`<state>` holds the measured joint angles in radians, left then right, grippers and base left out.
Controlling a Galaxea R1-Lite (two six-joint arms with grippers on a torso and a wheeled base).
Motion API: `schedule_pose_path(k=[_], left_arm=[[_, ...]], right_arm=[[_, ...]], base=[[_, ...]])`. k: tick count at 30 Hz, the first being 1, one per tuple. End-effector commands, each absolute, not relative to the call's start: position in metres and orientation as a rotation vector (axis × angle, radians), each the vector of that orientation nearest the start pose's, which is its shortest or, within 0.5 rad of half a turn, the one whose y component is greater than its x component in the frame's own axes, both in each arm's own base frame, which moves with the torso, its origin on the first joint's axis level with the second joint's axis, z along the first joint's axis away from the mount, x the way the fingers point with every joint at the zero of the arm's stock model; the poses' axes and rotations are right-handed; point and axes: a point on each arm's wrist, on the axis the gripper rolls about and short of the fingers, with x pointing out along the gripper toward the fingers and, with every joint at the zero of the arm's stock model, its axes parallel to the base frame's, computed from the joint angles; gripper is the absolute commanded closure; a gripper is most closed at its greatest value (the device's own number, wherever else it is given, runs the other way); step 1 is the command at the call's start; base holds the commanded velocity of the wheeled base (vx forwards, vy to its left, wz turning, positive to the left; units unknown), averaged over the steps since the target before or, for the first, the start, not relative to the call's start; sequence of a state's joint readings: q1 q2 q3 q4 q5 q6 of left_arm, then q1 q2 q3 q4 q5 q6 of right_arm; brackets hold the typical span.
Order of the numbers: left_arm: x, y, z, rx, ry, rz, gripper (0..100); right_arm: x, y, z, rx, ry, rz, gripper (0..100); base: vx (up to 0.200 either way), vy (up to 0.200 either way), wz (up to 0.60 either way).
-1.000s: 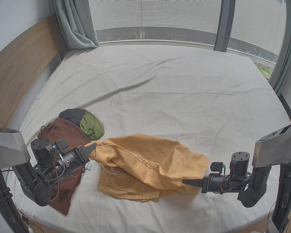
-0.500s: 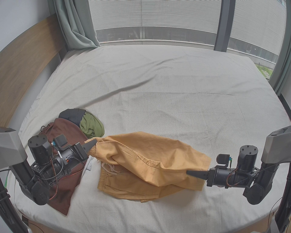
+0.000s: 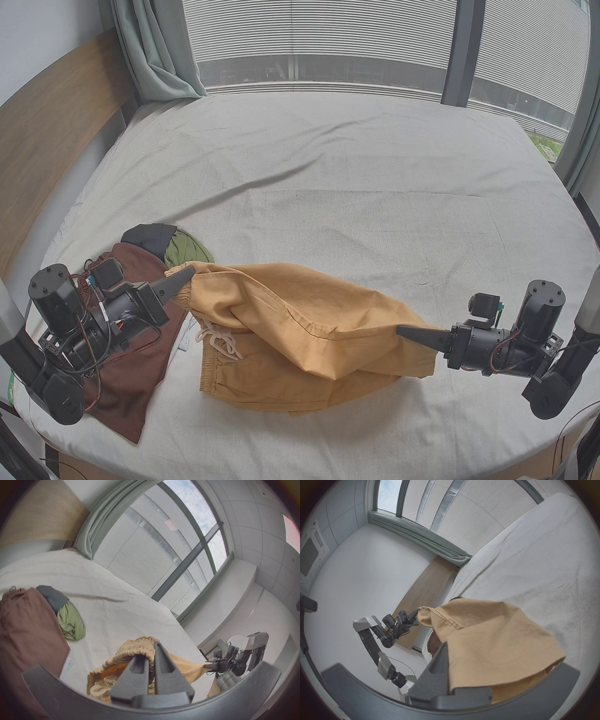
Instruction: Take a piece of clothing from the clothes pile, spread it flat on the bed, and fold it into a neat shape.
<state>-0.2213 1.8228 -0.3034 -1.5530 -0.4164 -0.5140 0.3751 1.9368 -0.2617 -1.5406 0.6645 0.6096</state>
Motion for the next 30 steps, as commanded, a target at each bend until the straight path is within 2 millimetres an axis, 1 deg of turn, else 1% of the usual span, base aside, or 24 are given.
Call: schedule_pose_path(k=[1, 7, 11, 16, 21, 27, 30], left_arm=[[0.249, -0.065, 0.127, -0.482, 0.112, -0.637, 100], [0.246, -0.063, 0.127, -0.484, 0.117, -0.634, 100], [0.249, -0.063, 0.129, -0.483, 0.104, -0.632, 100], [0.253, -0.052, 0.134, -0.48, 0.076, -0.611, 100], [0.252, -0.043, 0.138, -0.472, 0.059, -0.613, 100], [0.25, -0.042, 0.142, -0.47, 0.045, -0.615, 100], [0.249, -0.042, 0.145, -0.468, 0.032, -0.619, 100]], right_arm=[[0.232, 0.108, 0.101, 0.57, 0.396, 0.99, 100], [0.236, 0.108, 0.104, 0.57, 0.378, 0.989, 100], [0.239, 0.107, 0.108, 0.568, 0.355, 0.987, 100], [0.245, 0.101, 0.115, 0.567, 0.312, 0.971, 100], [0.247, 0.1, 0.12, 0.581, 0.295, 0.968, 100], [0.248, 0.1, 0.121, 0.578, 0.285, 0.971, 100], [0.248, 0.1, 0.126, 0.576, 0.266, 0.977, 100]], base=[[0.0, 0.0, 0.0], [0.0, 0.0, 0.0], [0.0, 0.0, 0.0], [0.0, 0.0, 0.0], [0.0, 0.0, 0.0], [0.0, 0.0, 0.0], [0.0, 0.0, 0.0]])
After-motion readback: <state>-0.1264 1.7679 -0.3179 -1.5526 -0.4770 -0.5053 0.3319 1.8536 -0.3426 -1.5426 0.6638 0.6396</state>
